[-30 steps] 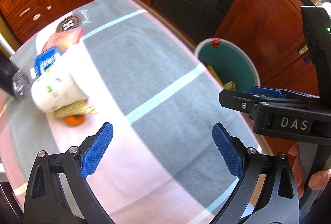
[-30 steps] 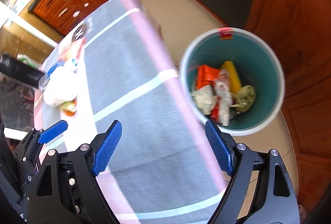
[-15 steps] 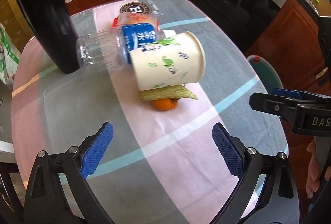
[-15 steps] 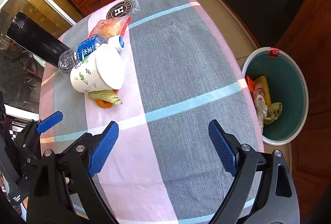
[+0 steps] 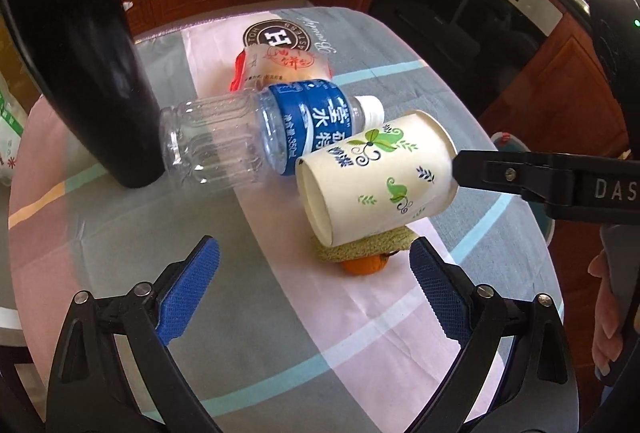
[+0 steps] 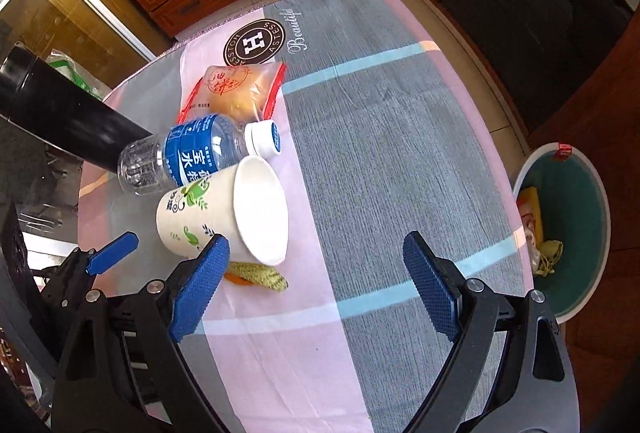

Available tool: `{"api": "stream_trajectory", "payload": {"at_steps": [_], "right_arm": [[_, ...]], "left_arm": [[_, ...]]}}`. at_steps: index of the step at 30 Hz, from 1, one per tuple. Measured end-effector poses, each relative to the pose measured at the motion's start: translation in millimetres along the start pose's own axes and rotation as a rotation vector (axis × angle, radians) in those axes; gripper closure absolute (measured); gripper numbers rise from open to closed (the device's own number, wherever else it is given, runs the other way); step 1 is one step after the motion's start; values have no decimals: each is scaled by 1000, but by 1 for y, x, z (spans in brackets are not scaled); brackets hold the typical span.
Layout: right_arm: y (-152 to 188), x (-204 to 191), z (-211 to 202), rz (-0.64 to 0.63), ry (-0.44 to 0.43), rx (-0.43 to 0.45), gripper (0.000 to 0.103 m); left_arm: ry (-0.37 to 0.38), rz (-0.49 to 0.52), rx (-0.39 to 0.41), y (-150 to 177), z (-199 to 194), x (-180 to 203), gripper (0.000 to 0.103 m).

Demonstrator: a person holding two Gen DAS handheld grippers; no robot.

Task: Collect trash
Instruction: 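Grasp the white paper cup with the right tool while the left tool lowers toward the orange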

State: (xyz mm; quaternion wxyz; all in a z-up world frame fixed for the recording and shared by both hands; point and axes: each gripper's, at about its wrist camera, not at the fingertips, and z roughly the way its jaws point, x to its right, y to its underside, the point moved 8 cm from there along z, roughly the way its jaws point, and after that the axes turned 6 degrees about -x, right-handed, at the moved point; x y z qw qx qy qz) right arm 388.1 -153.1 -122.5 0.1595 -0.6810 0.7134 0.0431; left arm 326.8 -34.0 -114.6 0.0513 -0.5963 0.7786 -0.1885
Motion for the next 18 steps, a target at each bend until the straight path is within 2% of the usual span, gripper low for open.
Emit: {"api": "stream_trajectory", "payload": {"at_steps": [7,18], "right_arm": [[-4,11,22,11,15,-35,18],[12,59,24,91,11,-56,18]], "left_arm": [[72,74,-30,-2,13,30,43],[211,155,-74,13,16,97,45]]}}
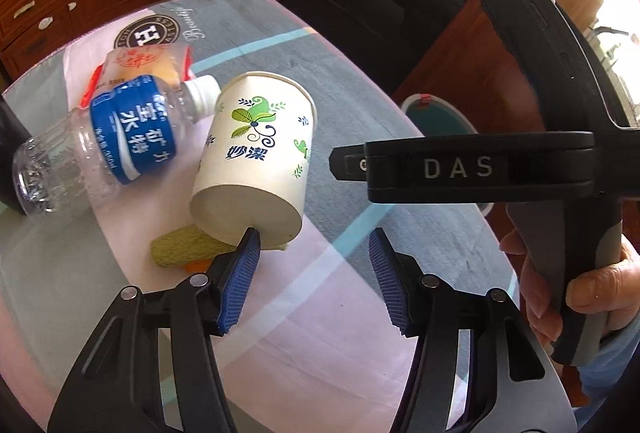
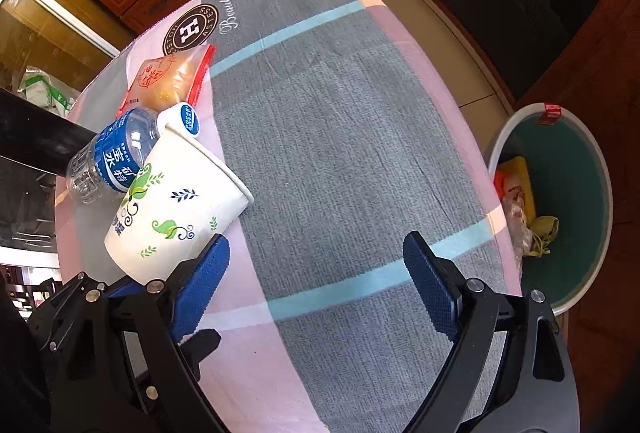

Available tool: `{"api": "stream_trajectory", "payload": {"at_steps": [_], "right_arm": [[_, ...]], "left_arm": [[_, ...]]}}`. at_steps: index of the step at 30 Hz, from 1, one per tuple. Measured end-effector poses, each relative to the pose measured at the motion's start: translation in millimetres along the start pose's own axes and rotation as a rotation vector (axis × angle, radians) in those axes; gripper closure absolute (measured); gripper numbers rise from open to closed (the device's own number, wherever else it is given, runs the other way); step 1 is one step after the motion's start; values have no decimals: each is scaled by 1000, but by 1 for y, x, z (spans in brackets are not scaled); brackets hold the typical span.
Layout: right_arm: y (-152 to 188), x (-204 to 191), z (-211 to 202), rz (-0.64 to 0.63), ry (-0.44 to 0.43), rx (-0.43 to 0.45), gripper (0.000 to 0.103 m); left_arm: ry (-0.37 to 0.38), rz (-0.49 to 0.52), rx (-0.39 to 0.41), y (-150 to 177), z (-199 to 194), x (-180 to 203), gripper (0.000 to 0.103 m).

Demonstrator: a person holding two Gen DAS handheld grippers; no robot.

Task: Collect trash
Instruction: 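Grasp the white paper cup with the right tool while the left tool lowers toward the orange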

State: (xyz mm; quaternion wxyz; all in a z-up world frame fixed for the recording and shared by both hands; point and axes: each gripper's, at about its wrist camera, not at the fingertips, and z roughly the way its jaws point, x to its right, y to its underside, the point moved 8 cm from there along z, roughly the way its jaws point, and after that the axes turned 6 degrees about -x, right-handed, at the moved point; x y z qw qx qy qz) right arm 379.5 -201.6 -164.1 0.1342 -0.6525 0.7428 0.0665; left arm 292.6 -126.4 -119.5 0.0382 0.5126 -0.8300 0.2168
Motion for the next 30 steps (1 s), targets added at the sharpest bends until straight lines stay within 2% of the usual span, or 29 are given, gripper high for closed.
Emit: {"api": "stream_trajectory", "payload": {"at_steps": [4,8,11,14,19,20,21,23,30], "right_arm": [[3,8,-10,14,-12,7,18],[0,-3,-27,-3,-37,34,18],[-3,-23,-34,-40,-53,50,18],[-3,-42,-25,-69,-54,36,18],[5,-51,8,-48,-64,-31,18],[7,-50,12,-49,-58,-34,21],[9,-48,15,-53,-49,-32,30],[13,-44,18,-54,-58,-33,41],[21,-23,11,-59,-50,-13,41]], "left_arm": [[5,-2,0,7,-2,6,45],[2,-58,12,17,-16,-13,45],[-31,-90,37,21,-27,-32,44],[-77,-123,40,22,-29,-51,41],[-97,-148,16,25,-21,-68,39],[-100,-146,12,25,-18,-69,38],[-104,-143,9,25,-17,-71,37],[-119,-130,3,23,-13,-72,35],[-158,-54,-21,9,6,-59,34]]}}
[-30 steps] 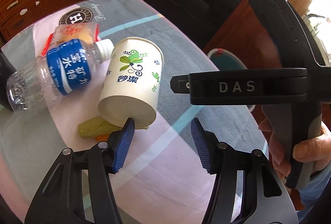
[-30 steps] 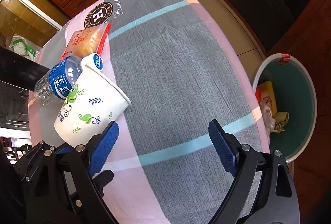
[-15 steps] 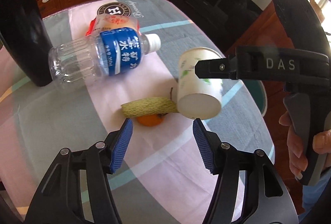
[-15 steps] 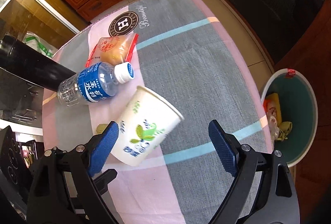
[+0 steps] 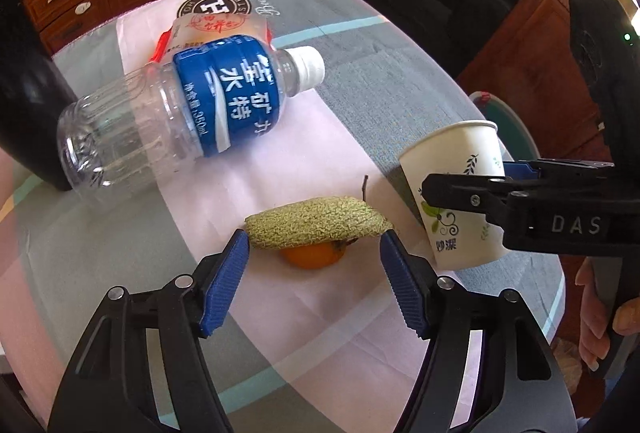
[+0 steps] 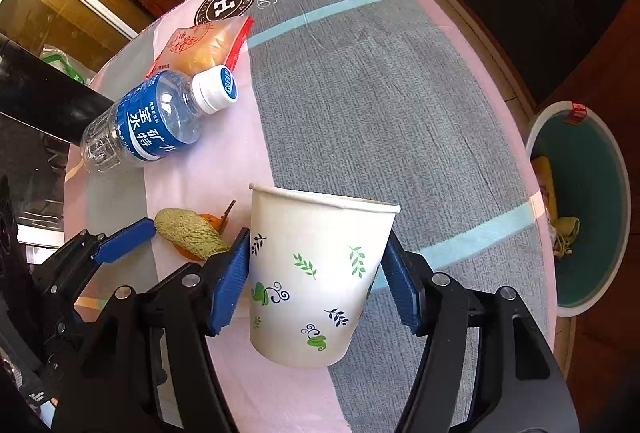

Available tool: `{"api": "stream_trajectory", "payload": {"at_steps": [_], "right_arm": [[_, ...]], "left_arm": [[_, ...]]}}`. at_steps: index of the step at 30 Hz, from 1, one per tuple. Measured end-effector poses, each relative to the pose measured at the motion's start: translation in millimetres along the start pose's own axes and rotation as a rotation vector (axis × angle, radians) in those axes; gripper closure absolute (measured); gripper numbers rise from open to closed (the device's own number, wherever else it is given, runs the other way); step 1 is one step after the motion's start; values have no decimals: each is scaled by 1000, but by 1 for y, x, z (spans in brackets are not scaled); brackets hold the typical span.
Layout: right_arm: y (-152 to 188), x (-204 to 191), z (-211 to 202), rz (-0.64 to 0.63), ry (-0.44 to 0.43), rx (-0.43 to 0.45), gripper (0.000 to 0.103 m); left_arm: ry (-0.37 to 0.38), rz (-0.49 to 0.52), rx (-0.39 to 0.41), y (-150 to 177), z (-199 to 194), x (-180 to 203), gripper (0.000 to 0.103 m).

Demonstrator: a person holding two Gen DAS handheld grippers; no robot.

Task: Collect trash
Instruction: 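Grasp the white paper cup with the right tool while the left tool lowers toward the orange, then close the left tool on the orange and lift it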

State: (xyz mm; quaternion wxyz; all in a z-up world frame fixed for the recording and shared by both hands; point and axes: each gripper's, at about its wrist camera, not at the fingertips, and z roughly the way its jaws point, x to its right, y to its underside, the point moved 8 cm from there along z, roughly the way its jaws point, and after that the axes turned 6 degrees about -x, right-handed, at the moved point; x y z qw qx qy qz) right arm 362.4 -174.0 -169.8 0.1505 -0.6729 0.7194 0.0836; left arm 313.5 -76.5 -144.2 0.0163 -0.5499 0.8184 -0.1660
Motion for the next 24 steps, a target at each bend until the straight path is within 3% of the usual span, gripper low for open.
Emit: {"api": "stream_trajectory", "payload": {"at_steps": [5,7,8,15,17,19,24], "right_arm": [[9,14,5,19,-4,-24,41],[11,22,4,32,-8,-18,45],[12,24,2,34,-9,-9,46],[32,41,-5,46,-27,-2,46],[38,46,-8,48,-30,-1,46],[43,51,-10,50,-34,1,46],[49,60,-12,70,-65,5,46]], "left_arm": [[2,35,-10,-2,5,15,35],[14,42,-17,1,5,21,61],[31,44,-33,4,7,26,64],[35,35,-62,25,9,45,64],[25,1,-54,21,9,40,60],[2,-31,-35,15,6,35,47],[-5,-85,-24,0,7,35,44]]}}
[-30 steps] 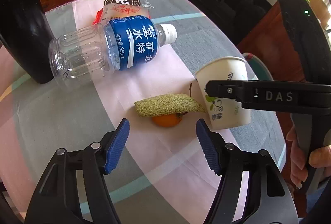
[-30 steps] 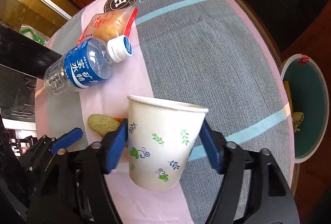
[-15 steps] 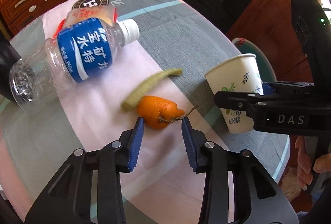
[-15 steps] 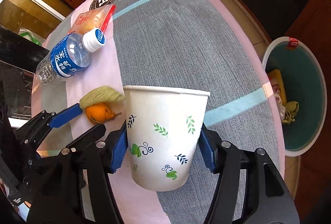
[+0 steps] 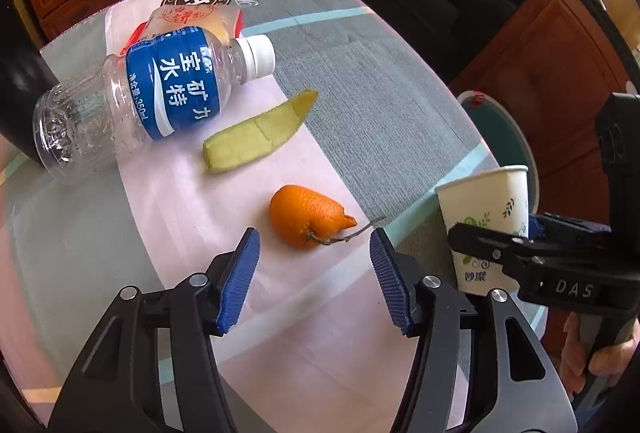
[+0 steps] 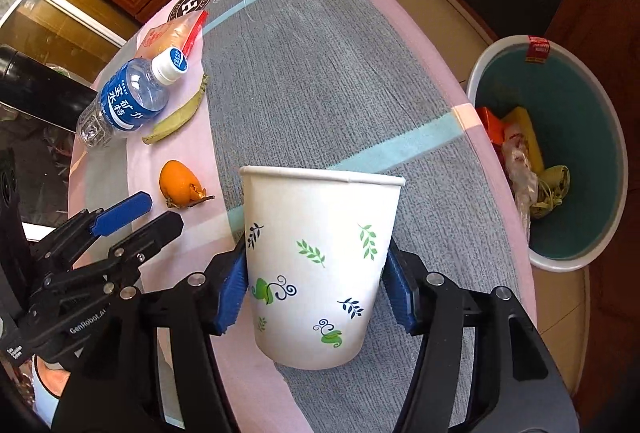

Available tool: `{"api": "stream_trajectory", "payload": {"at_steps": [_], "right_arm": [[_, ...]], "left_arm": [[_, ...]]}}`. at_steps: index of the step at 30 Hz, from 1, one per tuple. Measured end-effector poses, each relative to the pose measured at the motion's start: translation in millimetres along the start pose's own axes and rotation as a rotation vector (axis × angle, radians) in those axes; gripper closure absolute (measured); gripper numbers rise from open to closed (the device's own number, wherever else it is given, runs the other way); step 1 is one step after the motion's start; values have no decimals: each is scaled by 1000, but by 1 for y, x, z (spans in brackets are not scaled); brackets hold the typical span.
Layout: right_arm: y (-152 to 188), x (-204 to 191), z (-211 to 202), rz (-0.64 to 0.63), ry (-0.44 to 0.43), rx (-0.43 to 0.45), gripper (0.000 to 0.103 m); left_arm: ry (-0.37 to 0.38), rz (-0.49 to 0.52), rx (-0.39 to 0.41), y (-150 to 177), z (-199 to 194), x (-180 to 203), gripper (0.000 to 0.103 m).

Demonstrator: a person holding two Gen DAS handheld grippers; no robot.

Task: Collect trash
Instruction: 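Close the left tool on the orange and lift it, then carry the orange and paper cup over the bin and release both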

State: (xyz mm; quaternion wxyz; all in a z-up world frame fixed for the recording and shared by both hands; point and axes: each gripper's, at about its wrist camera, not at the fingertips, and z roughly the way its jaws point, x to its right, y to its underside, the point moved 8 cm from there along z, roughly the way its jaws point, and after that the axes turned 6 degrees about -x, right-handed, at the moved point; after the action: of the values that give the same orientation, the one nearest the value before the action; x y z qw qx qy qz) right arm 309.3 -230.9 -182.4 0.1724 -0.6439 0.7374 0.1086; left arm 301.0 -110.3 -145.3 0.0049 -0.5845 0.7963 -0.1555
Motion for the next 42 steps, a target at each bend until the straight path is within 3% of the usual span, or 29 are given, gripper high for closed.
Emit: {"api": "stream_trajectory", "payload": {"at_steps": [6,9,13,22,31,42], "right_arm": [[-2,6,-3,-1,-4,10,46],[-6,12,-6,-5,20,28,46],[-9,18,-8,4,18,36,46],[2,15,-24,1,11,62,47],[15,20,-53,9,-12,115,47],[35,47,-66,49,-64,138,47]], "left_arm": [[-30,-17,-10,-7,15,2,45],[-88,21,2,-5,16,6,66],[-107,34,3,0,13,12,74],[-107,57,26,14,-10,27,74],[-17,63,59,34,-43,49,74],[-11,95,44,59,-45,82,74]]}}
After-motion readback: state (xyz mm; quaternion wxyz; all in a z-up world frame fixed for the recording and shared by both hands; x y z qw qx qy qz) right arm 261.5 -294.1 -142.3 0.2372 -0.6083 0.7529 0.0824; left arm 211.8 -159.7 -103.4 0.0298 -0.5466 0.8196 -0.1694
